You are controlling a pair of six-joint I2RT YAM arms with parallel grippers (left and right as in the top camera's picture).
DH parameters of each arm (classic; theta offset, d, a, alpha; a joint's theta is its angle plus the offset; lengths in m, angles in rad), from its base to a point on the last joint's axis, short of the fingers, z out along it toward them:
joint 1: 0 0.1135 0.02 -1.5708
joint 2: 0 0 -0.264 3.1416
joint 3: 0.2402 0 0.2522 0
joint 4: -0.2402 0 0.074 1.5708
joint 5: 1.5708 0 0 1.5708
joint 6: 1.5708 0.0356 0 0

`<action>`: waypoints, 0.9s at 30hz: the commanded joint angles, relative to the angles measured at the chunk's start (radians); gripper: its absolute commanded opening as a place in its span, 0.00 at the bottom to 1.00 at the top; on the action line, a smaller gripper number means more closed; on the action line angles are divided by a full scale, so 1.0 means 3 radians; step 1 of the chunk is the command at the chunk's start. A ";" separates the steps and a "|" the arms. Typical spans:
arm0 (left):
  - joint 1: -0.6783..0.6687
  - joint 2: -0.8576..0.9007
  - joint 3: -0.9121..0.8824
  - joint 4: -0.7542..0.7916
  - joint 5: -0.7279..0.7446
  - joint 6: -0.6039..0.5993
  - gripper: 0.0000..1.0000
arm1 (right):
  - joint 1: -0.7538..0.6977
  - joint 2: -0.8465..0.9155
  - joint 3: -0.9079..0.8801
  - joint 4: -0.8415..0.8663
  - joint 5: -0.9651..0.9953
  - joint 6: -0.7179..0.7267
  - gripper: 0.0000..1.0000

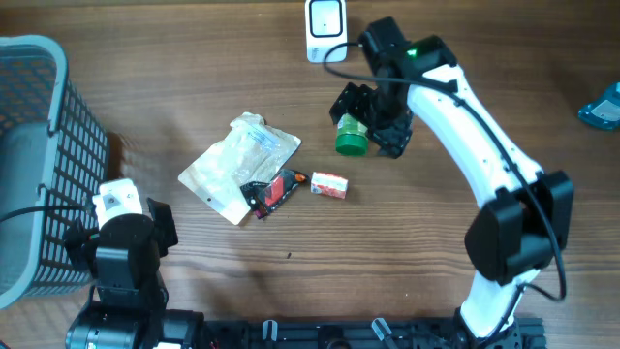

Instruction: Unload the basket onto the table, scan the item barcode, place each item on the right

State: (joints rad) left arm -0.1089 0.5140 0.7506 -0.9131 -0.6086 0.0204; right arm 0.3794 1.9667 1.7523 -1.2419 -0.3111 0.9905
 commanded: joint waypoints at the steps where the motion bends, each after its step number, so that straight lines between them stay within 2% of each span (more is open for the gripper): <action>1: 0.0024 -0.0003 0.0011 0.0008 -0.0033 0.0003 1.00 | -0.0120 0.0121 -0.0088 0.0189 -0.1105 0.0965 0.99; 3: 0.0024 -0.0003 0.0011 0.0008 -0.0033 0.0003 1.00 | -0.0120 0.0121 -0.0086 0.0301 -0.1050 0.1222 0.85; 4: 0.0024 -0.0003 0.0011 0.0008 -0.0033 0.0003 1.00 | -0.0112 0.0122 -0.0088 0.0374 -0.0858 0.1357 0.86; 5: 0.0024 -0.0003 0.0011 0.0008 -0.0033 0.0003 1.00 | -0.0098 0.0122 -0.0088 0.0411 -0.0835 0.1438 1.00; 7: 0.0024 -0.0003 0.0011 0.0008 -0.0034 0.0001 1.00 | -0.0069 0.0122 -0.0088 0.0366 -0.0912 0.1562 1.00; 11: 0.0024 -0.0003 0.0011 0.0008 -0.0033 0.0003 1.00 | 0.0027 0.0123 -0.0089 0.0064 -0.0748 0.2836 1.00; 15: 0.0024 -0.0003 0.0011 0.0008 -0.0033 0.0003 1.00 | 0.0072 0.0130 -0.0089 -0.0033 -0.0482 0.3510 1.00; 19: 0.0024 -0.0003 0.0011 0.0008 -0.0033 0.0001 1.00 | 0.0145 0.0146 -0.0089 0.0270 0.0008 0.3592 1.00; 21: 0.0024 -0.0003 0.0011 0.0008 -0.0033 0.0003 1.00 | 0.0141 0.0202 -0.0089 0.0326 0.0013 0.3592 1.00; 24: 0.0024 -0.0003 0.0011 0.0008 -0.0033 0.0003 1.00 | 0.0118 0.0263 -0.0089 0.0289 -0.0099 0.3499 1.00; 27: 0.0024 -0.0003 0.0011 0.0008 -0.0033 0.0003 1.00 | 0.0122 0.0266 -0.0089 0.0013 -0.0057 0.3428 1.00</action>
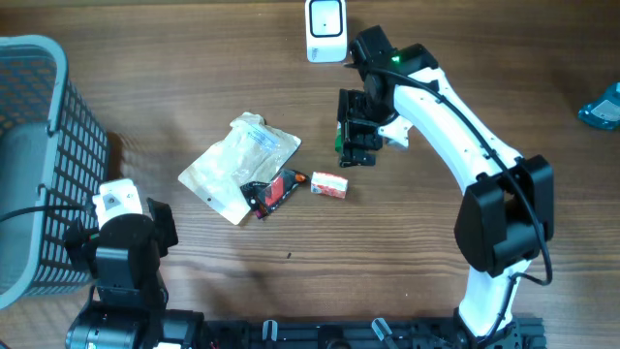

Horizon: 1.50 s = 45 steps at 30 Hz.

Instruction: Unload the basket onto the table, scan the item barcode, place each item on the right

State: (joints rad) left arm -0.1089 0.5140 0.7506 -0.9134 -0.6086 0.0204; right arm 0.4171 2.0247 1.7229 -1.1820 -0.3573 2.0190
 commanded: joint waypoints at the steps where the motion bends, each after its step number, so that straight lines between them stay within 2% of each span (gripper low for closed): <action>1: 0.0024 -0.0003 0.0011 0.0009 -0.0033 0.0003 1.00 | -0.0004 0.0072 0.0009 -0.0251 0.0094 -0.0006 0.79; 2: 0.0024 -0.0003 0.0011 0.0009 -0.0033 0.0003 1.00 | -0.0004 0.0072 0.0009 -0.0282 0.0095 -0.0010 0.73; 3: 0.0024 -0.0003 0.0011 0.0009 -0.0033 0.0003 1.00 | -0.0004 0.0072 0.0009 -0.0331 0.0104 -0.0009 0.77; 4: 0.0024 -0.0003 0.0011 0.0009 -0.0033 0.0003 1.00 | -0.0004 0.0072 0.0009 -0.0350 0.0126 -0.0014 1.00; 8: 0.0024 -0.0003 0.0011 0.0009 -0.0033 0.0003 1.00 | -0.0004 0.0072 0.0009 -0.0365 0.0159 -0.0062 1.00; 12: 0.0024 -0.0003 0.0011 0.0009 -0.0033 0.0003 1.00 | -0.0004 0.0072 0.0009 0.0099 0.0170 -0.0586 1.00; 18: 0.0024 -0.0003 0.0011 0.0009 -0.0033 0.0003 1.00 | -0.0005 0.0075 0.0009 0.0450 0.0621 -0.0610 1.00; 32: 0.0024 -0.0003 0.0011 0.0009 -0.0033 0.0003 1.00 | -0.0024 0.0506 0.0009 0.0763 0.0621 -0.0623 1.00; 45: 0.0024 0.0100 0.0011 0.0009 -0.0033 0.0001 1.00 | -0.0130 0.0507 0.0009 0.0740 0.0698 -0.0622 1.00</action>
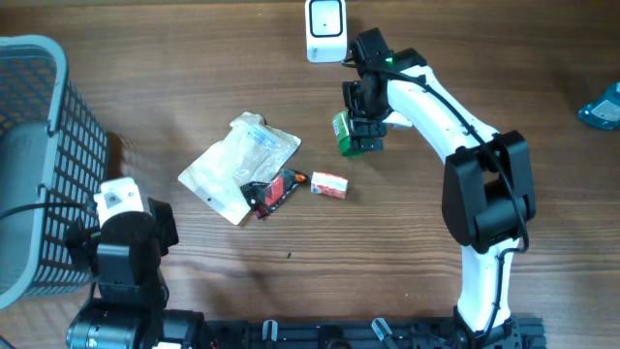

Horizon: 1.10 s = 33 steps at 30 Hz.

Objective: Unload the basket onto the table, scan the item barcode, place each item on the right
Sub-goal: 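Raise the green-lidded tin up to the white scanner face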

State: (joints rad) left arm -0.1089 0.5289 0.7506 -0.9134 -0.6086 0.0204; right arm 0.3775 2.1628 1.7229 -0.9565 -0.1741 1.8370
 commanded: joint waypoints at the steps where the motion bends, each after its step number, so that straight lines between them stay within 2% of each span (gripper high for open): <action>1: 0.0024 0.0060 0.0011 0.0009 -0.0033 0.0003 1.00 | 0.0003 0.0047 0.0009 -0.0013 0.0086 -0.0019 1.00; 7: 0.0024 0.0067 0.0011 0.0009 -0.0033 0.0001 1.00 | 0.0003 0.0047 0.0009 -0.0009 0.0201 -0.0552 1.00; 11: 0.0024 0.0067 0.0011 0.0009 -0.0033 0.0003 1.00 | 0.0003 0.0047 0.0009 -0.0092 0.0196 -0.0579 1.00; 15: 0.0024 0.0067 0.0011 0.0009 -0.0033 0.0001 1.00 | 0.0003 0.0047 0.0009 -0.0093 0.0182 -0.0581 0.85; 24: 0.0024 0.0067 0.0011 0.0009 -0.0033 0.0003 1.00 | 0.0003 0.0047 0.0009 -0.0080 0.0140 -0.0856 0.82; 29: 0.0024 0.0067 0.0011 0.0009 -0.0033 0.0003 1.00 | 0.0001 0.0047 0.0011 0.0102 -0.0455 -0.1040 0.78; 33: 0.0024 0.0067 0.0011 0.0009 -0.0033 0.0003 1.00 | -0.0088 0.0047 0.0015 0.0198 -0.1300 -0.1212 0.78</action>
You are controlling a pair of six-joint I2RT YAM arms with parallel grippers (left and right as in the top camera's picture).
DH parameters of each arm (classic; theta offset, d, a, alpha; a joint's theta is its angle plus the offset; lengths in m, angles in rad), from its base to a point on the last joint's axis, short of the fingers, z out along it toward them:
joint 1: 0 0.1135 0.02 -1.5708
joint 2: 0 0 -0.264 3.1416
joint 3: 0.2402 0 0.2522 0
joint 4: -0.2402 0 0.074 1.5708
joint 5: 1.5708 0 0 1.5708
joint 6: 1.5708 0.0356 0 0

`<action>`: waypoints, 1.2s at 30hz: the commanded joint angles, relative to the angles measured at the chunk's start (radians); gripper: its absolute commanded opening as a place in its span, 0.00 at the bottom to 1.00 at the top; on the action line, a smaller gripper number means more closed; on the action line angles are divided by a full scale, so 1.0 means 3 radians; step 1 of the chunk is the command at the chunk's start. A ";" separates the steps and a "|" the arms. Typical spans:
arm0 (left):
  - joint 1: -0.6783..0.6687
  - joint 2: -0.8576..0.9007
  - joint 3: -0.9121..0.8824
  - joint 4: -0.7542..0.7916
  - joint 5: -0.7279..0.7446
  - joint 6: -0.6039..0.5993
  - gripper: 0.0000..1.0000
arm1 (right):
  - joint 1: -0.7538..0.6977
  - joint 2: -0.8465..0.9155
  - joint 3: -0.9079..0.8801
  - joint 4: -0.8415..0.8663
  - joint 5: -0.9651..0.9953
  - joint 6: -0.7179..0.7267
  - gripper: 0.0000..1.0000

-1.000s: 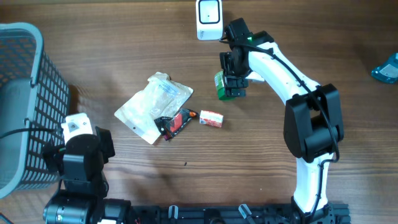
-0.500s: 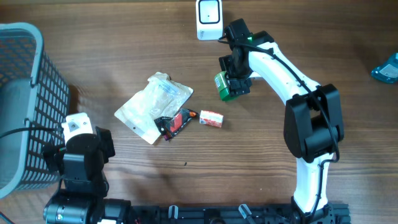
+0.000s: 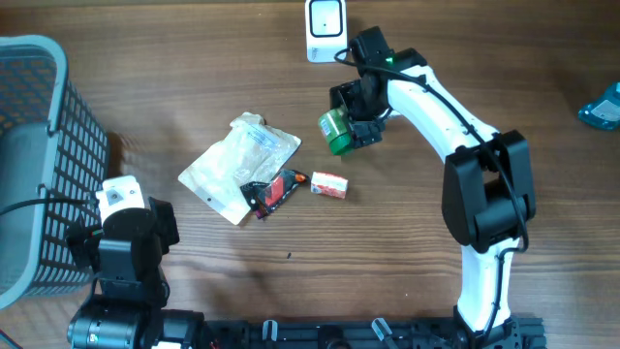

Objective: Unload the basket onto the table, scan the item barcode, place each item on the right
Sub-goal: 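Raise the green-lidded tin up to the white scanner face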

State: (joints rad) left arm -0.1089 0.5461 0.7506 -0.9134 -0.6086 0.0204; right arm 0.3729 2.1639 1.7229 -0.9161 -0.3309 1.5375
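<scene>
A small green container (image 3: 334, 133) hangs below the white barcode scanner (image 3: 324, 26) at the table's far edge. My right gripper (image 3: 351, 118) is shut on it, with the container's green end pointing left and toward me. My left gripper (image 3: 124, 215) rests near the front left corner, beside the basket; its fingers are hidden under the wrist, so its state does not show.
A grey mesh basket (image 3: 39, 145) fills the left side. A silver foil pouch (image 3: 240, 165), a black and red packet (image 3: 271, 190) and a small red and white box (image 3: 328, 184) lie mid-table. A blue object (image 3: 604, 105) sits at the right edge.
My right gripper has turned, and the green container now sticks out further left, tilted. The left arm has not moved.
My right gripper held the green container right of the small box. It then stood closer to the scanner with the container mostly hidden under it. Later the container showed again below the scanner, and now it is tilted leftward.
</scene>
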 commanded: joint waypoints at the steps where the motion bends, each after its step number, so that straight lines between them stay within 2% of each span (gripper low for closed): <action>1: 0.0024 0.0010 0.0011 0.0009 -0.0033 0.0003 1.00 | -0.0108 0.0043 0.0015 0.0070 -0.1016 -0.0267 0.77; 7: 0.0024 0.0010 0.0011 0.0009 -0.0033 0.0003 1.00 | -0.0291 0.0043 0.0015 0.0086 -0.2071 -0.0701 0.77; 11: 0.0024 0.0010 0.0011 0.0009 -0.0033 0.0003 1.00 | -0.0364 0.0043 0.0015 0.0086 -0.2557 -0.1090 0.71; 20: 0.0024 0.0010 0.0011 0.0009 -0.0033 0.0001 1.00 | -0.0397 0.0043 0.0015 0.0085 -0.2603 -0.1298 0.69; 23: 0.0024 0.0010 0.0011 0.0009 -0.0033 0.0001 1.00 | -0.0397 0.0043 0.0015 0.0122 -0.2483 -0.1353 0.69; 31: 0.0024 0.0010 0.0011 0.0009 -0.0033 0.0001 1.00 | -0.0397 0.0043 0.0024 0.1310 -0.1493 -0.2004 0.69; 36: 0.0024 0.0010 0.0011 0.0009 -0.0033 0.0001 1.00 | -0.0370 0.0043 0.0149 0.1600 -0.0872 -0.2270 0.68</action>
State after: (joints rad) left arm -0.1089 0.5461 0.7506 -0.9134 -0.6086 0.0204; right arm 0.2600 2.1658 1.7229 -0.4671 -0.7433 0.9516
